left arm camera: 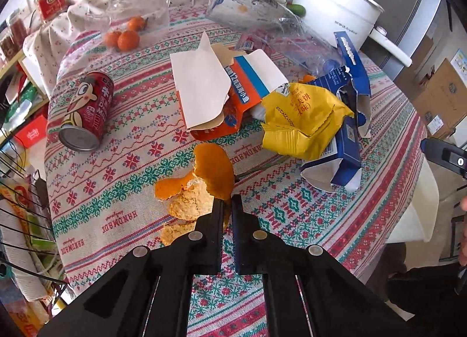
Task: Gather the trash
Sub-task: 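Grasp the orange peel with the left tool while the right tool grasps the yellow bag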
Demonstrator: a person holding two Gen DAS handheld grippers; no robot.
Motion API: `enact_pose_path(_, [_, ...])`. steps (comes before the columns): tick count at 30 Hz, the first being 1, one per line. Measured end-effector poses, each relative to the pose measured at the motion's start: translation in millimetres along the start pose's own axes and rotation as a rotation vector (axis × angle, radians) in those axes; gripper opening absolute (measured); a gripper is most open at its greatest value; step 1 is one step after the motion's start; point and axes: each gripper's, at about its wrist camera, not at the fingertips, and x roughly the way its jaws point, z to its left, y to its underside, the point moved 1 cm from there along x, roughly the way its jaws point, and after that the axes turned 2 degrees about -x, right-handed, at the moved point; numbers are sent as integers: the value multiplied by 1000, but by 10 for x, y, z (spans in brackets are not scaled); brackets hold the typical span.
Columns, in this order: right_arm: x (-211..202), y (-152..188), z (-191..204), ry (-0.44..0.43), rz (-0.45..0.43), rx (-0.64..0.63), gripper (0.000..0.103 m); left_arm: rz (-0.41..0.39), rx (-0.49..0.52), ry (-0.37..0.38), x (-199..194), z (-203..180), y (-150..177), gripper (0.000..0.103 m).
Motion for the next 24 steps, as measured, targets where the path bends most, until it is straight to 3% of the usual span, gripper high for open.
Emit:
enact_pose_path(12, [378, -80, 469, -103, 9, -48, 87, -76, -122, 72, -425, 285, 104, 4])
enact_pose_path(18, [643, -196, 742, -104, -10, -166, 75, -77, -163, 106, -480, 352, 111, 4])
enact_pose_path(24, [925, -253, 784, -118, -1, -183, 58, -74, -164, 112, -478, 361, 101, 4])
